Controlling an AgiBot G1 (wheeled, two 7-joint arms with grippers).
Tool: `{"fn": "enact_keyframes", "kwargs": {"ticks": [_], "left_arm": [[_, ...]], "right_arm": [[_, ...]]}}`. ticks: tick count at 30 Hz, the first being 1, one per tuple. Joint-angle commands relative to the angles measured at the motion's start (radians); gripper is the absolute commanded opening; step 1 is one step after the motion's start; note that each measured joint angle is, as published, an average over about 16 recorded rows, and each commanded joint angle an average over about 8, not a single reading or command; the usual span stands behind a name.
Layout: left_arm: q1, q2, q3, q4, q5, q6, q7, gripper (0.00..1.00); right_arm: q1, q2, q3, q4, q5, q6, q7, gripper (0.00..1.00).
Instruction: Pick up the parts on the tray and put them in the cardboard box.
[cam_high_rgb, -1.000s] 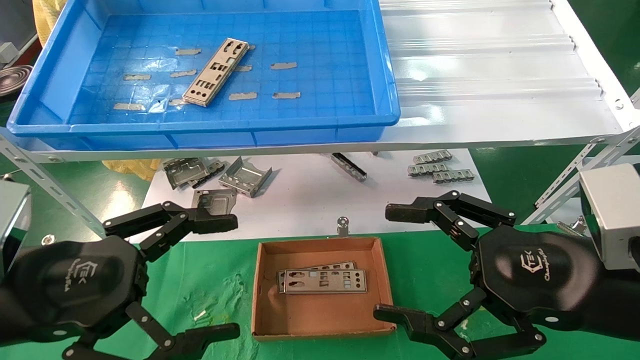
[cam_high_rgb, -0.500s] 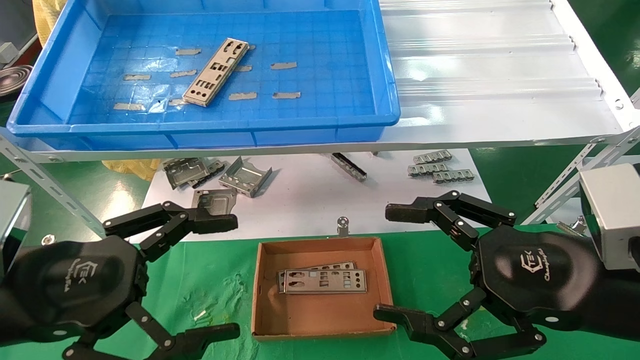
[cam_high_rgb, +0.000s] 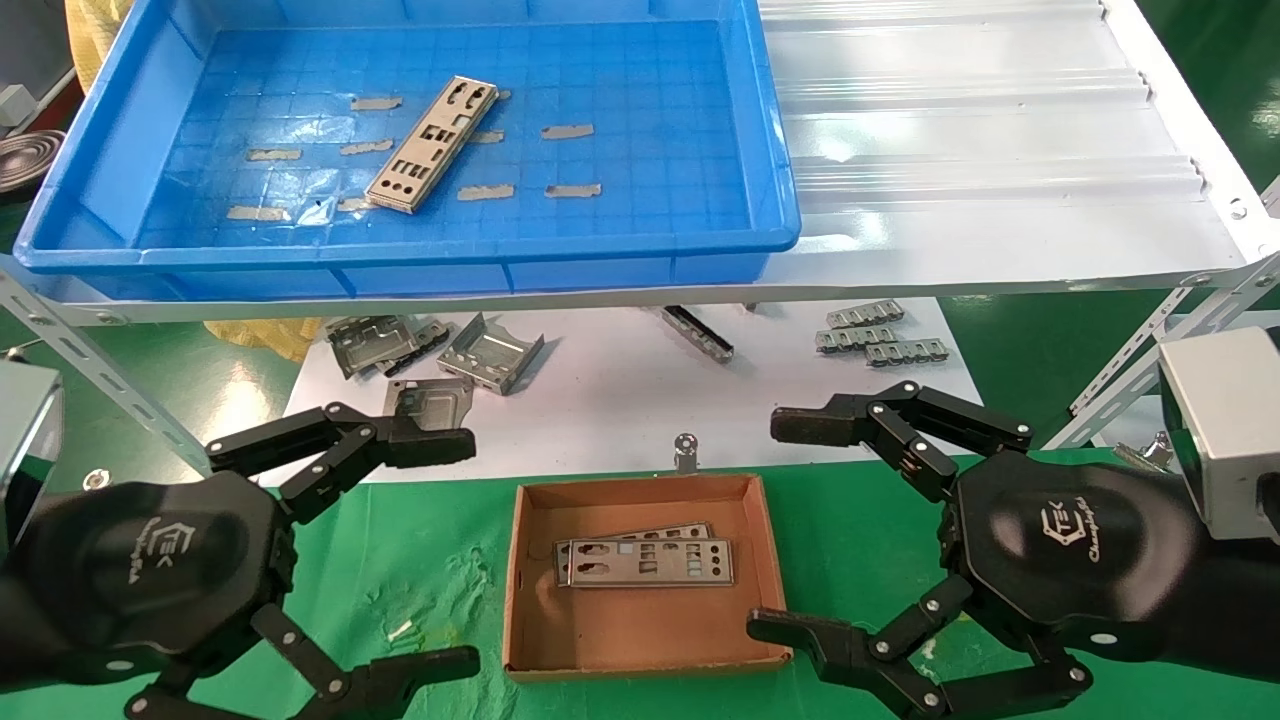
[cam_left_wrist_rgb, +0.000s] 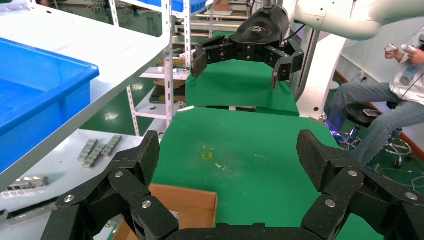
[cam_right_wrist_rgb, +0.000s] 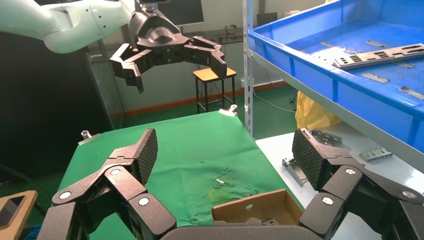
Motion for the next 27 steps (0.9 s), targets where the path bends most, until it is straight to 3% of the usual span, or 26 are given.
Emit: {"fn": "enact_keyframes", "kwargs": {"ticks": [1,27], "left_arm": [[0.0,0.0,0.0,0.0,0.0,0.0,0.0,1.0],[0.0,0.0,0.0,0.0,0.0,0.0,0.0,1.0]], "right_arm": [[0.0,0.0,0.0,0.0,0.0,0.0,0.0,1.0],[0.0,0.0,0.0,0.0,0.0,0.0,0.0,1.0]]}}
